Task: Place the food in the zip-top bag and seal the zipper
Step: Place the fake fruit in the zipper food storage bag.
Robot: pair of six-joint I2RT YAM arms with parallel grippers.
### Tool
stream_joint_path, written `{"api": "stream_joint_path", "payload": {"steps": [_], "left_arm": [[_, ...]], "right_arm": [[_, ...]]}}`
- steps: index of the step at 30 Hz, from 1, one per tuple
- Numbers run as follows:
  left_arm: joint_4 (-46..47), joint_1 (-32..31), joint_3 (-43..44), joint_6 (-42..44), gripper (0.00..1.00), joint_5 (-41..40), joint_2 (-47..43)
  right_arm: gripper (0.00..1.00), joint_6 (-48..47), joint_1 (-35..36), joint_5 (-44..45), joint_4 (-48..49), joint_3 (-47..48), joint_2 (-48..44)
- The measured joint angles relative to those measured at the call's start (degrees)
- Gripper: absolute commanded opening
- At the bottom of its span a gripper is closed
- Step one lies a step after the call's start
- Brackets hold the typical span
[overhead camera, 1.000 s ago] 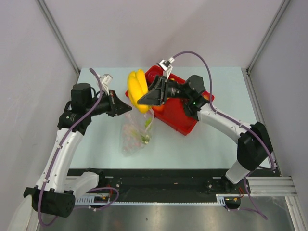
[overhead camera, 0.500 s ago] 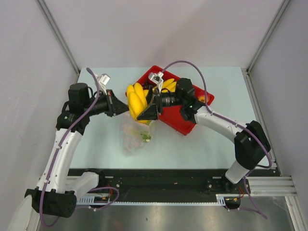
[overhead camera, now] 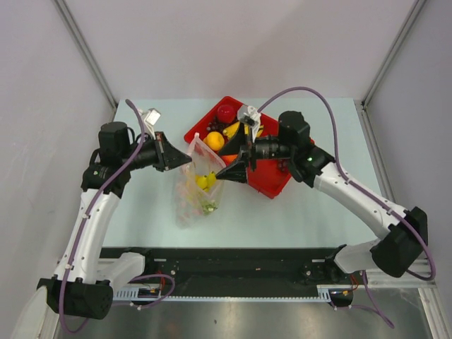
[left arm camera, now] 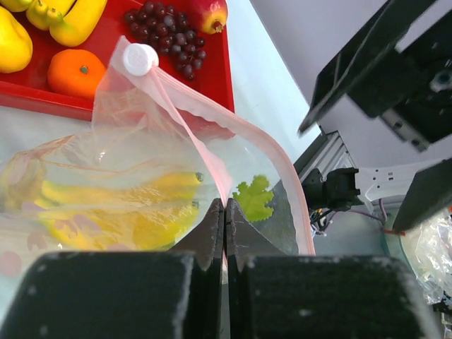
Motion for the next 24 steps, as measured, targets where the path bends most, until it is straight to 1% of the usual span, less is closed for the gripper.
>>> {"api": "stream_joint_path", "payload": {"steps": [1, 4, 9, 12, 14, 15, 16, 20, 24], "left_arm": [[-0.13, 0.04, 0.07, 0.07, 0.00, 0.00, 0.00], [-0.37, 0.09, 0.11, 0.50, 0.00, -0.07, -0.35], [-2.93, 0.11, 1.46, 1.66, 0.00, -1.20, -0.90], [-3.89, 0.13, 1.84, 2.62, 0.00, -3.10, -1.44], [-4.15, 0.13, 1.84, 3.19, 0.00, -4.42, -2.10], [-4.17, 0.13, 1.84, 3.45, 0.00, -4.87, -2.34], [-4.20, 0.13, 1.84, 3.58, 0.00, -5.35, -2.60], [-4.20, 0.13, 1.84, 4.20, 0.00, -6.82, -3.02], [-4.20, 0.13, 1.81, 4.46, 0.00, -7.93, -2.99]], "right_arm": [[0.95, -0.04, -0.92, 0.63, -1.22, 0.42, -0.68], [0.89, -0.42, -4.48, 2.60, -5.27, 2.32, -1.27], [0.88, -2.64, -10.80, 6.45, -16.85, 7.15, 2.14], [0.89, -6.86, -15.67, 10.56, -25.77, 10.73, 5.95], [0.91, -11.43, -19.39, 16.26, -31.43, 12.85, 9.22], [0.95, -13.03, -20.72, 18.67, -33.00, 13.49, 10.58], [0.97, -14.78, -22.23, 21.64, -34.71, 14.16, 12.26], [0.98, -20.04, -26.80, 31.71, -38.64, 16.24, 18.53], [1.00, -22.88, -28.70, 39.69, -40.48, 18.62, 24.02]]}}
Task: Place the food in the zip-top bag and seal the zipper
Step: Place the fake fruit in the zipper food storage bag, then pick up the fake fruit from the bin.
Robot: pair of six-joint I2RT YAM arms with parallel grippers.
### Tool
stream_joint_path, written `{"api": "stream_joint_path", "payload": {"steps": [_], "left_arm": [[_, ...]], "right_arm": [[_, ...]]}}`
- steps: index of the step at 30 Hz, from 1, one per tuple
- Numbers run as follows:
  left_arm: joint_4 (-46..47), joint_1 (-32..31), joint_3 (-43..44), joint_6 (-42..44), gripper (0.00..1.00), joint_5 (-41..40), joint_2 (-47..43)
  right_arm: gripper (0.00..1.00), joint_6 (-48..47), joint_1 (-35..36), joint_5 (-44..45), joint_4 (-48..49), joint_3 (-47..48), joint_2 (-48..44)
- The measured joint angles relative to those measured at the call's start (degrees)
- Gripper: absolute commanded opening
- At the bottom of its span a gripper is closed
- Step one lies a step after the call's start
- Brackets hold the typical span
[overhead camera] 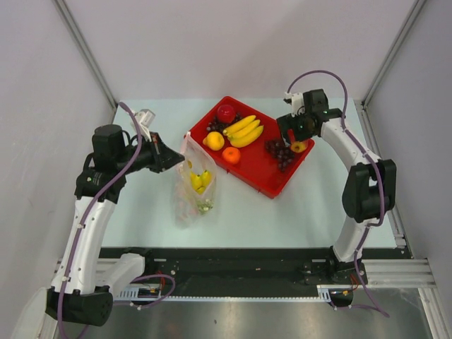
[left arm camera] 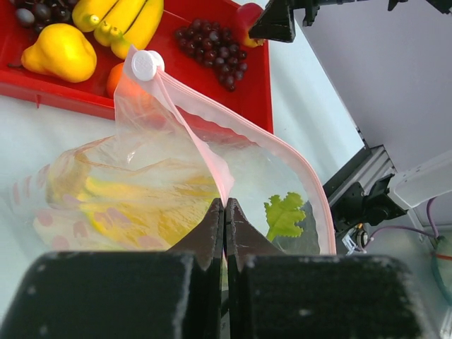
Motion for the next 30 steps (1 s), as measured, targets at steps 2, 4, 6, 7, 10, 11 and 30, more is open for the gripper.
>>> {"api": "stream_joint_path", "payload": {"steps": [2, 4, 6, 7, 10, 11, 30], "left_arm": [[0.00, 0.00, 0.00, 0.02, 0.00, -0.44, 0.02], [0.00, 0.00, 0.00, 0.07, 0.00, -0.81, 0.07], [0.02, 0.00, 0.00, 0.09, 0.00, -1.14, 0.07], [0.04, 0.00, 0.00, 0.09, 0.00, -1.36, 0.07], [0.07, 0.00, 0.00, 0.09, 0.00, -1.66, 0.07], [0.07, 0.00, 0.00, 0.07, 0.00, -1.75, 0.07], [-0.61, 0.00, 0.00, 1.81, 0.00, -1.77, 0.20]], "right_arm": [[1.00, -0.81, -0.07, 3.19, -0.63, 1.22, 2.49], [1.00, -1.60, 0.00, 5.66, -0.76, 1.70, 4.22], [1.00, -2.12, 0.11, 7.63, -0.83, 1.70, 5.31], [1.00, -2.38, 0.17, 8.41, -0.76, 1.70, 5.81], [1.00, -3.04, 0.28, 10.86, -0.72, 1.70, 7.04], [1.00, -3.17, 0.37, 11.80, -0.68, 1.70, 7.52], [0.47, -2.78, 1.20, 3.02, -0.48, 1.46, 1.51]]}}
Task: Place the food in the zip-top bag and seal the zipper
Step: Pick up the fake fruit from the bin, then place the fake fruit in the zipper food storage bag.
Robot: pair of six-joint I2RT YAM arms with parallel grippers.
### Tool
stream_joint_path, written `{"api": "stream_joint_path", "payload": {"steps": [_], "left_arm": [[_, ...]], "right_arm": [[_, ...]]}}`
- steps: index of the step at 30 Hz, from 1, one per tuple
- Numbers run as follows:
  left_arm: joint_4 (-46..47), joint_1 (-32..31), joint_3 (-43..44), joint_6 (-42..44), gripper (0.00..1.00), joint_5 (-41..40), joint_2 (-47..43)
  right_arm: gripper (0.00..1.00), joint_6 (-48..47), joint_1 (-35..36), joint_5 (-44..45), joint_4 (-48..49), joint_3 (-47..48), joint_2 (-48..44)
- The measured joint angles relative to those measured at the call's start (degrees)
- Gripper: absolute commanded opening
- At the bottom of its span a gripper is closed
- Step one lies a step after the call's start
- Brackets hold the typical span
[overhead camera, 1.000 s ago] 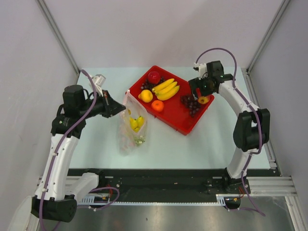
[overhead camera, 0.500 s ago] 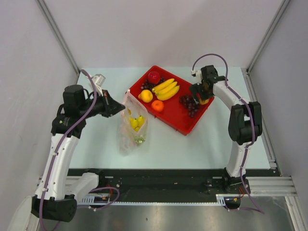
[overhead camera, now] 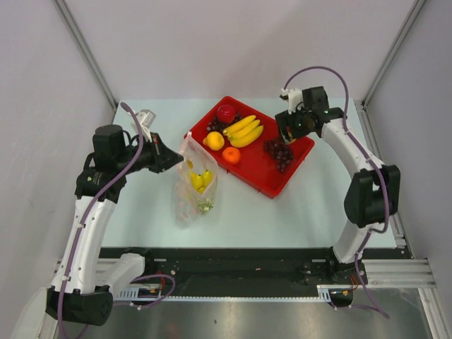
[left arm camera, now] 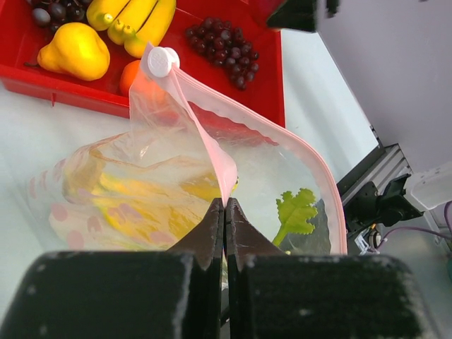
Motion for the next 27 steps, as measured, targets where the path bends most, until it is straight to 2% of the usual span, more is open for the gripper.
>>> {"api": "stream_joint_path", "payload": {"steps": [4, 7, 12, 16, 21, 24, 26, 27], "left_arm": [[-0.17, 0.00, 0.00, 0.13, 0.00, 0.00, 0.00], [-0.13, 0.00, 0.00, 0.07, 0.00, 0.04, 0.20], [-0.11, 0.00, 0.00, 0.02, 0.00, 0.44, 0.61], [-0.11, 0.00, 0.02, 0.02, 0.00, 0.68, 0.66], [-0.13, 0.00, 0.09, -0.39, 0.00, 1.38, 0.66], [-0.13, 0.00, 0.11, -0.42, 0.00, 1.57, 0.66], [-0.13, 0.00, 0.11, -0.42, 0.00, 1.73, 0.66], [-0.13, 0.00, 0.11, -0.44, 0.00, 1.86, 0.63]], "right_arm": [[0.45, 4.35, 1.95, -14.88, 2.51, 0.22, -9.03], [0.46, 9.75, 5.66, -26.40, 7.96, 1.05, -15.23], [0.47, 14.51, 16.57, -36.41, 14.64, 3.41, -19.17], [0.46, 13.64, 24.90, -39.12, 15.17, 3.69, -19.02], [0.47, 8.28, 30.51, -37.68, 11.74, 4.13, -15.85], [0.51, 4.96, 33.18, -35.43, 8.94, 4.55, -13.11], [0.59, 3.65, 34.62, -33.64, 7.15, 5.46, -11.28], [0.67, 3.10, 35.28, -32.30, 5.99, 6.36, -10.19]]}}
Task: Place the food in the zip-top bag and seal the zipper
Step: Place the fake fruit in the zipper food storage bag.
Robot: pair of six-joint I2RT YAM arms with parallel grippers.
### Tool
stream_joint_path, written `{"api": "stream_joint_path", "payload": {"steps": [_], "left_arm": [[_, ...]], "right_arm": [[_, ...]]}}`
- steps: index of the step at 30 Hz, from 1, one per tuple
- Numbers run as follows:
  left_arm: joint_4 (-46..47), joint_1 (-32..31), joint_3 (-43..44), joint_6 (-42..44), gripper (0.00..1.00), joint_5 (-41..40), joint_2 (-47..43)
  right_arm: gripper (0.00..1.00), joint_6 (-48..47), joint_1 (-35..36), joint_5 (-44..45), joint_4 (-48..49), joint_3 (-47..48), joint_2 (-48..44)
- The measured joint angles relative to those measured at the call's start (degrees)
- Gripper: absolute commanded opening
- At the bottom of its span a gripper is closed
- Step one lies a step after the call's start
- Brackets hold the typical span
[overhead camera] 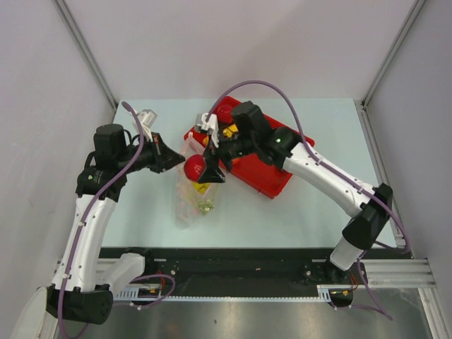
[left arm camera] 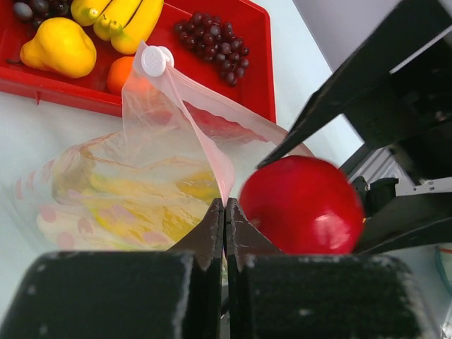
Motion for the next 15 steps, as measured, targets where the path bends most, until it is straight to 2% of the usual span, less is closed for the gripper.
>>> {"api": "stream_joint_path", "payload": {"steps": [1, 3, 7, 12, 15], "left_arm": [[0.00, 0.00, 0.00, -0.02, 0.00, 0.13, -0.04], [0.00, 0.00, 0.00, -0.13, 0.00, 0.26, -0.20], [-0.09, 0.02, 0.00, -0.48, 0.00, 0.35, -0.68], [-0.17, 0.02, 0.00, -0.70, 0.00, 0.72, -1.31], [-0.17, 0.02, 0.00, -0.94, 0.00, 0.72, -1.57]], "right_arm": [[0.87, -0.52, 0.76, 1.55, -0.92, 1.11, 1.18], [1.00, -0.98, 1.55, 3.91, -1.42, 2.08, 2.38], [1.00, -1.36, 1.92, 7.63, -4.24, 3.80, 2.64], [0.98, 1.18, -0.72, 7.98, -5.09, 6.43, 1.09], [0.89, 2.27, -4.20, 10.01, -5.73, 5.90, -1.16]]}}
